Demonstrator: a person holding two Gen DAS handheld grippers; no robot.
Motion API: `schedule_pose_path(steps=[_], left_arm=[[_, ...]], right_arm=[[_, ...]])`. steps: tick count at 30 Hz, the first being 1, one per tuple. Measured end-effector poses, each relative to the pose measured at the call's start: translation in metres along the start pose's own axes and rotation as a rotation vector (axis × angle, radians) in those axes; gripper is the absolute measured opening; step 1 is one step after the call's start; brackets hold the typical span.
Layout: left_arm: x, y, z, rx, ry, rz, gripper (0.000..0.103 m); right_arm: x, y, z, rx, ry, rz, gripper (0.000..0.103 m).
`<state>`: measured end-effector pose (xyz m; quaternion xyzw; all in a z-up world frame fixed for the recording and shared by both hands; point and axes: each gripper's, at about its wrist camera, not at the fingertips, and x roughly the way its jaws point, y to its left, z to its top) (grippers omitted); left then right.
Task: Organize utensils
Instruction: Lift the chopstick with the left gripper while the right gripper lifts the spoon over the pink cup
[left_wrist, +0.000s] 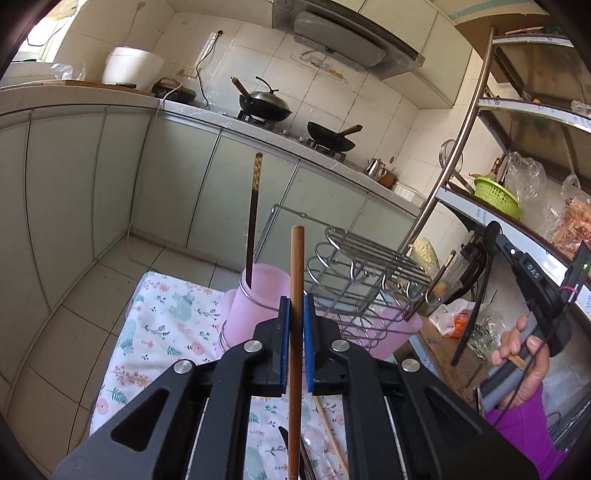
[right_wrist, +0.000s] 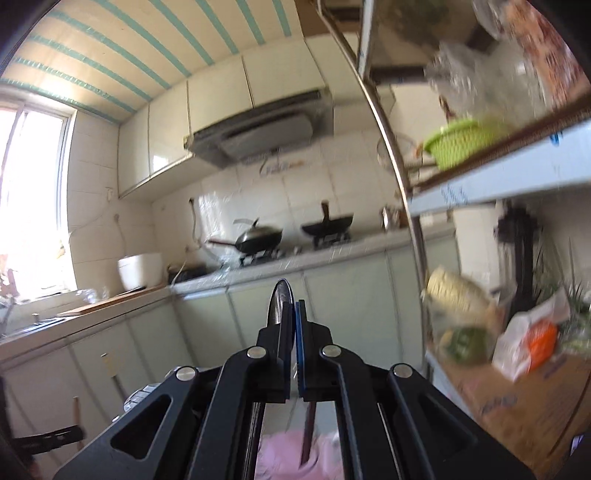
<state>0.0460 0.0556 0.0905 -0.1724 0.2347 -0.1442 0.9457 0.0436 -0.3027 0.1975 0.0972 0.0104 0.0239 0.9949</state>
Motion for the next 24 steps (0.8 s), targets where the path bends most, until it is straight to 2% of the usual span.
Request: schedule_pose_path(steps=[6, 11, 14, 18, 20, 24], left_arm=[[0.005, 0.005, 0.005, -0.011, -0.025, -0.014, 0.006], [0.016, 0.005, 0.008, -0.004, -0.023, -0.004, 0.006], [0.021, 0.002, 0.012, 0.0, -0.032, 0.002, 0.006], [0.021, -0.004, 0.019, 0.02, -0.092, 0.022, 0.006], [0.017, -0.01, 0.027, 0.04, -0.149, 0.036, 0.006], [0.004, -0.03, 0.05, 0.089, -0.319, 0.06, 0.006]], right_arm=[[0.018, 0.011, -0.002, -0.109, -0.15, -0.08, 0.002], [0.043, 0.015, -0.02, -0.167, -0.179, -0.098, 0.002], [0.054, 0.014, -0.034, -0.179, -0.159, -0.098, 0.002], [0.056, 0.009, -0.049, -0.168, -0.088, -0.073, 0.002], [0.051, 0.007, -0.059, -0.16, -0.048, -0.058, 0.002], [0.042, 0.005, -0.075, -0.148, 0.03, -0.036, 0.002]])
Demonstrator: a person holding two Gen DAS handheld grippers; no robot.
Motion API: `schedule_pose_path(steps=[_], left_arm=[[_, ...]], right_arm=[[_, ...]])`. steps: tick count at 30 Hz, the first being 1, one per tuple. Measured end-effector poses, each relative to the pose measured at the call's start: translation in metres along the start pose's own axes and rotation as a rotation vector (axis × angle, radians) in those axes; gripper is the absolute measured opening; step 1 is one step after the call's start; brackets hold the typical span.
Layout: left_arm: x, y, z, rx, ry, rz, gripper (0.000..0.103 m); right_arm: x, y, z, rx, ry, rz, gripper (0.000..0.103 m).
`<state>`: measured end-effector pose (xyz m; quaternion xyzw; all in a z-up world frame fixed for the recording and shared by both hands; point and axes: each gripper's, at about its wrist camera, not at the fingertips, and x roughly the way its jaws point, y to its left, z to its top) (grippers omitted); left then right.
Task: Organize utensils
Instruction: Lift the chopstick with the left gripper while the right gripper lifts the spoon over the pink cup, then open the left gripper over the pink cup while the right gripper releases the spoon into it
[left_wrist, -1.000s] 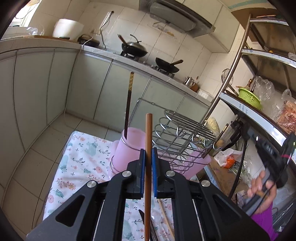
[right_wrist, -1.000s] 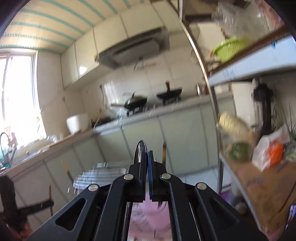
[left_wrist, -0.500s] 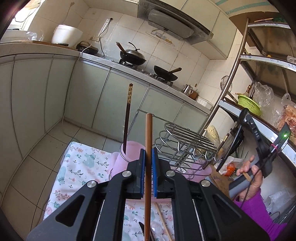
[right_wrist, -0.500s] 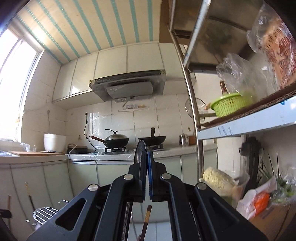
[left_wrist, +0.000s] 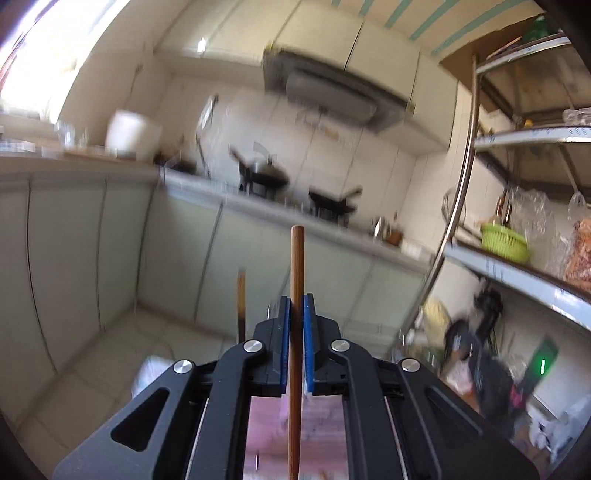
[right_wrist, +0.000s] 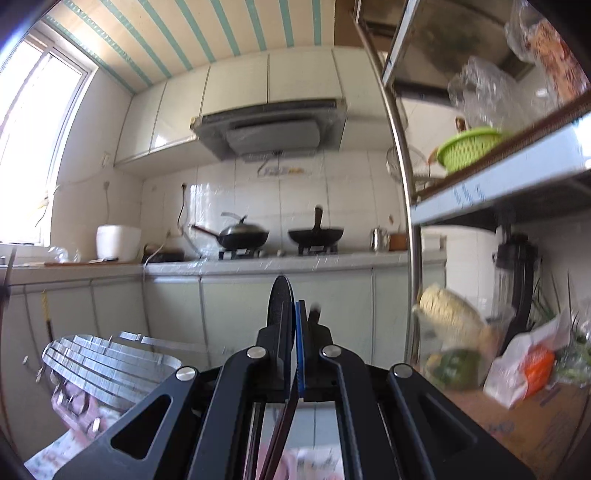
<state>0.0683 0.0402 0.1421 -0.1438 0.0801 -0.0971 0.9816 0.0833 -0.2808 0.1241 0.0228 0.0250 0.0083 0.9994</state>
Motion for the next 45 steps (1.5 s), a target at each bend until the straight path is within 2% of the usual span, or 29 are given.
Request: schedule_pose_path(steps=[3, 7, 11, 15, 18, 26, 28, 30, 32, 36, 38, 39, 45], left_arm=[[-0.002, -0.014, 0.016, 0.043, -0.128, 0.034, 0.006], [0.007, -0.024, 0.026, 0.079, -0.249, 0.113, 0.006], [0.031, -0.026, 0.018, 0.107, -0.298, 0.209, 0.006], [0.052, -0.024, 0.006, 0.117, -0.311, 0.25, 0.006], [0.068, -0.023, -0.004, 0.124, -0.262, 0.253, 0.006], [0.064, -0.008, -0.039, 0.093, -0.106, 0.213, 0.006], [0.065, -0.004, -0.047, 0.075, -0.065, 0.208, 0.006], [0.067, 0.001, -0.054, 0.059, -0.02, 0.197, 0.006], [0.067, 0.003, -0.059, 0.051, 0.012, 0.189, 0.006], [0.067, 0.005, -0.068, 0.037, 0.084, 0.171, 0.01], [0.066, 0.005, -0.072, 0.033, 0.107, 0.163, 0.021], [0.065, 0.005, -0.072, 0.032, 0.111, 0.162, 0.023], [0.048, 0.008, -0.081, 0.003, 0.16, 0.149, 0.026]], right_arm=[[-0.004, -0.002, -0.013, 0.041, 0.063, 0.026, 0.002], [-0.005, -0.004, -0.027, 0.072, 0.122, 0.045, 0.002], [-0.008, -0.006, -0.033, 0.076, 0.138, 0.054, 0.002], [-0.009, -0.006, -0.035, 0.073, 0.151, 0.061, 0.002], [-0.01, -0.006, -0.036, 0.069, 0.155, 0.063, 0.003], [-0.01, -0.003, -0.04, 0.071, 0.199, 0.074, 0.007], [-0.012, -0.001, -0.041, 0.069, 0.214, 0.08, 0.011], [-0.016, 0.0, -0.042, 0.069, 0.22, 0.083, 0.028], [-0.02, 0.0, -0.042, 0.072, 0.217, 0.085, 0.032], [-0.029, 0.002, -0.044, 0.063, 0.233, 0.088, 0.032], [-0.033, 0.003, -0.045, 0.061, 0.247, 0.091, 0.032], [-0.036, 0.004, -0.046, 0.061, 0.255, 0.094, 0.032], [-0.051, 0.005, -0.054, 0.079, 0.301, 0.102, 0.032]])
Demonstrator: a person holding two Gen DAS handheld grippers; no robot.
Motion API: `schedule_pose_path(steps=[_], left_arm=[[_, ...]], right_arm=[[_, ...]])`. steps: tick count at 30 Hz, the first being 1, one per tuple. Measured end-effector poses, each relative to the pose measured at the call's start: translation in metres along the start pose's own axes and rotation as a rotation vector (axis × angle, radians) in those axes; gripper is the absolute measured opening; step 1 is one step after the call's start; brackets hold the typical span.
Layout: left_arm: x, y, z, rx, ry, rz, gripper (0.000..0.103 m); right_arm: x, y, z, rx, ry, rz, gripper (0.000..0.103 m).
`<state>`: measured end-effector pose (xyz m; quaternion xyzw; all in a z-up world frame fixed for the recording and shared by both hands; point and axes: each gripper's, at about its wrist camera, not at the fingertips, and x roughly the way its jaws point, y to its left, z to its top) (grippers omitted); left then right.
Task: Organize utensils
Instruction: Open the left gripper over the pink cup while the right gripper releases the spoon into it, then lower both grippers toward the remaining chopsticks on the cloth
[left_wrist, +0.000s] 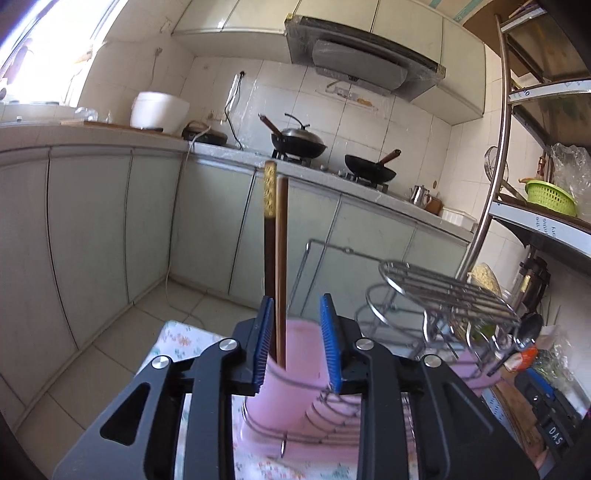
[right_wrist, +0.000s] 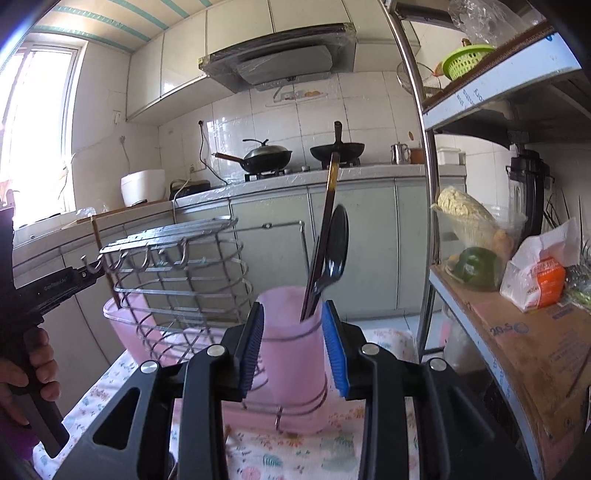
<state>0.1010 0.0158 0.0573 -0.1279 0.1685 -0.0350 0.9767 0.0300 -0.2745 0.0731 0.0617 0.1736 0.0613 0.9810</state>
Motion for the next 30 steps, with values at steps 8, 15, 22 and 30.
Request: schedule_pose_path(steps=[8, 15, 22, 30], left_arm=[[-0.021, -0.006, -0.018, 0.045, 0.088, -0.006, 0.026], [-0.027, -0.011, -0.047, 0.077, 0.211, -0.026, 0.026], [-0.023, -0.006, -0.082, 0.047, 0.378, -0.08, 0.026], [-0.02, -0.023, -0.125, 0.112, 0.536, -0.145, 0.026]], right_arm=[[-0.012, 0.003, -0.016, 0.023, 0.083, 0.003, 0.032], [-0.014, 0.011, -0.034, 0.04, 0.19, 0.034, 0.032], [-0.004, 0.01, -0.057, 0.119, 0.319, 0.086, 0.032], [0.006, 0.007, -0.08, 0.184, 0.434, 0.13, 0.031]])
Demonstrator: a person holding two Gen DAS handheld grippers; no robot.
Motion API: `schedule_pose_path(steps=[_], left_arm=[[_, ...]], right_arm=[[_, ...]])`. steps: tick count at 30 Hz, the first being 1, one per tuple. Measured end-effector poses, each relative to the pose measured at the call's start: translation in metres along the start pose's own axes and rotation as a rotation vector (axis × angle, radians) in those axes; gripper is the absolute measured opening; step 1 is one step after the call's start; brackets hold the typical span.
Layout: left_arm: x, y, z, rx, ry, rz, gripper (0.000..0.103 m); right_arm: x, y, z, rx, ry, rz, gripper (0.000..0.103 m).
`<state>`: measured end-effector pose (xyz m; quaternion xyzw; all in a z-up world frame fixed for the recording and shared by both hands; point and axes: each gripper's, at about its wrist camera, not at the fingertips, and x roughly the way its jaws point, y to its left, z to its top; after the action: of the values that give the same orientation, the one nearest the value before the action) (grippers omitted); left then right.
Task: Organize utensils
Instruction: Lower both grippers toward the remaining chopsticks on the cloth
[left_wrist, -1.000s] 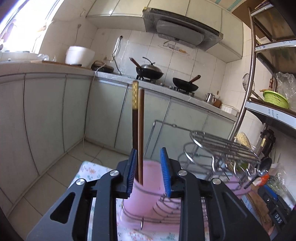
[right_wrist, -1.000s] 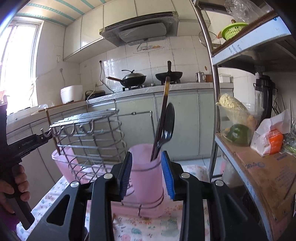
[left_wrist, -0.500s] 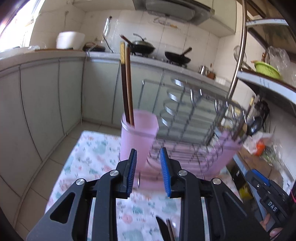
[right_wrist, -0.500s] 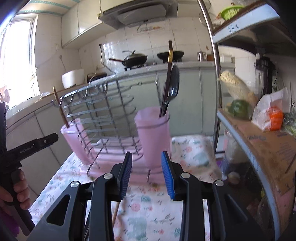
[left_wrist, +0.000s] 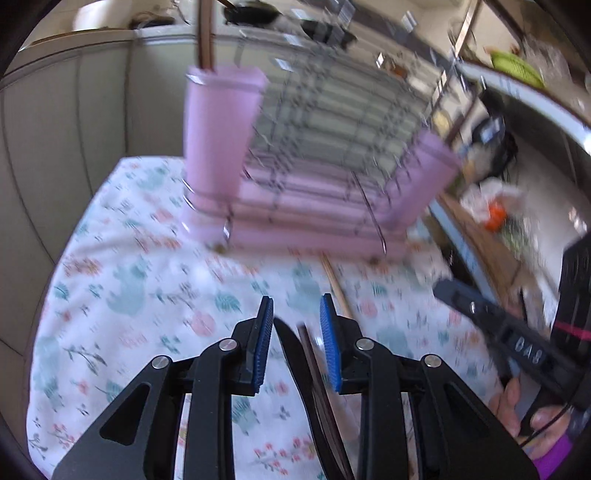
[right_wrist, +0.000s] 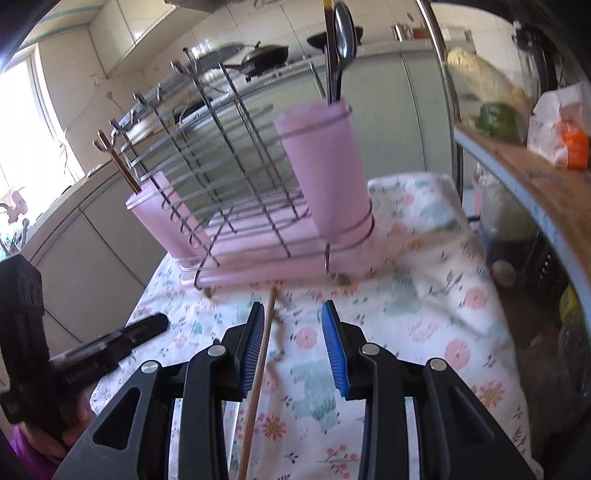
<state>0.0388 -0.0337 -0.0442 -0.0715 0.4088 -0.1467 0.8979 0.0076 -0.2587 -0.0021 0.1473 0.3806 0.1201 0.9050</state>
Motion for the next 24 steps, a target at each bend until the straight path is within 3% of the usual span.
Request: schedule_pose_path(steps=[4, 5, 12, 19, 24], left_arm=[[0.019, -0.013, -0.016, 0.039, 0.097, -0.01, 0.025], [0.023, -0.016, -0.02, 0.053, 0.115, -0.007, 0.02], [0.041, -0.024, -0.025, 0.09, 0.183, 0.037, 0.013], [0.049, -0.036, -0.027, 0.148, 0.177, 0.092, 0.008], [0.039, -0.025, -0.022, 0.103, 0.152, 0.09, 0.005]], right_arm=[[0.004, -0.003, -0.005, 0.012, 0.023, 0.009, 0.029], [0.005, -0.004, -0.006, 0.015, 0.029, 0.012, 0.029], [0.01, -0.008, -0.008, 0.024, 0.051, 0.028, 0.029], [0.013, -0.011, -0.008, 0.039, 0.061, 0.035, 0.029], [0.012, -0.01, -0.008, 0.036, 0.061, 0.037, 0.029]])
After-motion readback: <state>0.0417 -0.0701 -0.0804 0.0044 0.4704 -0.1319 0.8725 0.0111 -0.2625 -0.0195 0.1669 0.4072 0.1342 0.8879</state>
